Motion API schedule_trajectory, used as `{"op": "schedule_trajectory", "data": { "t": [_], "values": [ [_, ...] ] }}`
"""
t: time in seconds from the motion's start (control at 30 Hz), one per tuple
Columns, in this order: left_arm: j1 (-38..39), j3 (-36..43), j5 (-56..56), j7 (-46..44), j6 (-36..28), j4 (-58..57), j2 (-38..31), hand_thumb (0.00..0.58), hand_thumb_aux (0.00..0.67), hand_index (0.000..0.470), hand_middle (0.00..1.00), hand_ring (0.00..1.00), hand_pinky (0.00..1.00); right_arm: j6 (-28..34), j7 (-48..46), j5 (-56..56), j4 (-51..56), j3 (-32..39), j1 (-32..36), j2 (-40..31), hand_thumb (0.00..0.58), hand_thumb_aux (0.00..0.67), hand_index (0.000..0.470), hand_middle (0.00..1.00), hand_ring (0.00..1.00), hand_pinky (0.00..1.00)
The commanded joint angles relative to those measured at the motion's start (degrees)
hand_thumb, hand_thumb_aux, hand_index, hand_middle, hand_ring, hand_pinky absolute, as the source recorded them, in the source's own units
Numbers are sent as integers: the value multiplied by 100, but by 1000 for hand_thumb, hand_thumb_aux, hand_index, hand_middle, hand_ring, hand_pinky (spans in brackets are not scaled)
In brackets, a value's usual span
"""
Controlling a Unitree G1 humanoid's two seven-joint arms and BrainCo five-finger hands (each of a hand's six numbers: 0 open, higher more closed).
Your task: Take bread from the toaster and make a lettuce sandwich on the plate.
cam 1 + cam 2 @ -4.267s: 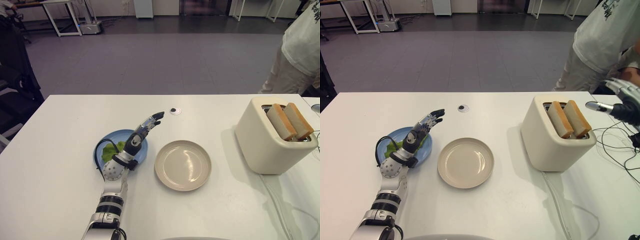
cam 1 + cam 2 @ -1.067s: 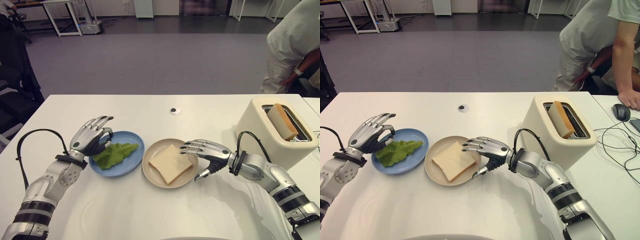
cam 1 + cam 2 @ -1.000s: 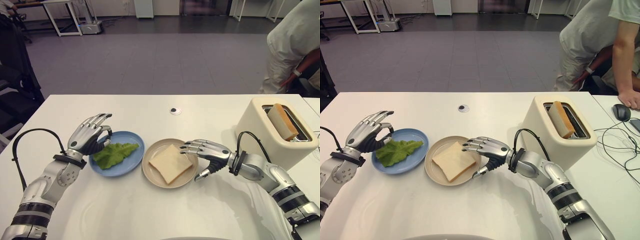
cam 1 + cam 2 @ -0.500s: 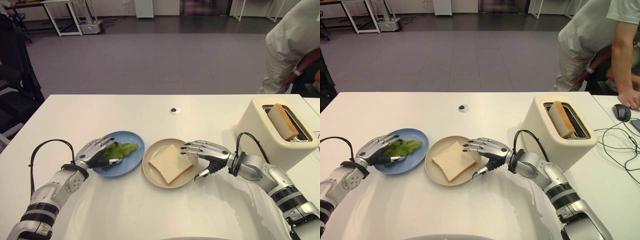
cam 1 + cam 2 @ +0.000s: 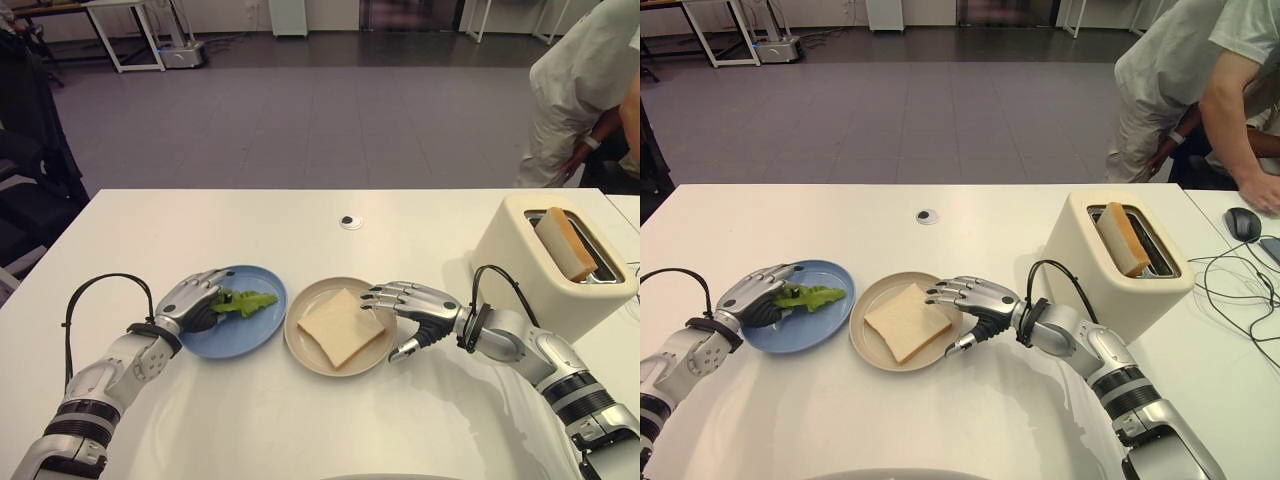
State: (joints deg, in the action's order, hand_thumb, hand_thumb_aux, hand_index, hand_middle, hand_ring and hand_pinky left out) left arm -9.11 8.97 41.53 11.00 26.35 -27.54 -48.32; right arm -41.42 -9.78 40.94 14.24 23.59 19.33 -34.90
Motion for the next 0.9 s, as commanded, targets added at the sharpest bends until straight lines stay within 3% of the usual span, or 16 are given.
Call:
{"op": "schedule_trajectory", "data": {
  "t": [0.03, 0.2, 0.33, 0.53, 0.77, 0.8, 0.83, 0.87, 0.9],
  "values": [
    [263, -471, 63, 413, -144, 817, -253, 580, 670, 470, 0, 0, 0, -16, 5, -48, 36, -40, 49, 6, 0, 0, 0, 0, 0, 0],
    [513, -734, 411, 724, -354, 2304, -64, 580, 670, 470, 0, 0, 0, 19, 178, 27, 93, -91, 137, 42, 0, 0, 0, 0, 0, 0],
    [361, -208, 586, 616, -317, 3045, 621, 580, 670, 470, 0, 0, 0, 142, 363, 147, 301, -110, 286, 124, 0, 0, 0, 0, 0, 0],
    [-128, 1079, 1283, 445, -209, 2283, 1566, 580, 670, 470, 0, 0, 0, 1089, 880, -61, 715, -734, 609, 236, 0, 0, 0, 0, 0, 0],
    [-353, 1536, 1425, 591, -45, 1402, 1802, 580, 670, 470, 0, 0, 0, 1213, 886, -114, 742, -686, 571, 342, 0, 0, 0, 0, 0, 0],
    [-362, 1534, 1425, 613, -50, 1388, 1786, 573, 599, 420, 0, 0, 0, 1208, 877, -112, 737, -680, 553, 340, 0, 0, 0, 0, 0, 0],
    [-352, 1522, 1433, 643, -65, 1393, 1752, 183, 116, 81, 0, 0, 0, 1194, 859, -108, 742, -659, 545, 343, 0, 0, 0, 0, 0, 0],
    [-341, 1512, 1441, 668, -72, 1400, 1718, 23, 13, 9, 0, 0, 0, 1180, 848, -103, 749, -641, 540, 345, 0, 0, 0, 0, 0, 0],
    [-300, 1479, 1461, 687, -89, 1451, 1642, 0, 0, 0, 0, 0, 0, 1156, 829, -96, 762, -613, 548, 346, 0, 0, 0, 0, 0, 0]
  ]
}}
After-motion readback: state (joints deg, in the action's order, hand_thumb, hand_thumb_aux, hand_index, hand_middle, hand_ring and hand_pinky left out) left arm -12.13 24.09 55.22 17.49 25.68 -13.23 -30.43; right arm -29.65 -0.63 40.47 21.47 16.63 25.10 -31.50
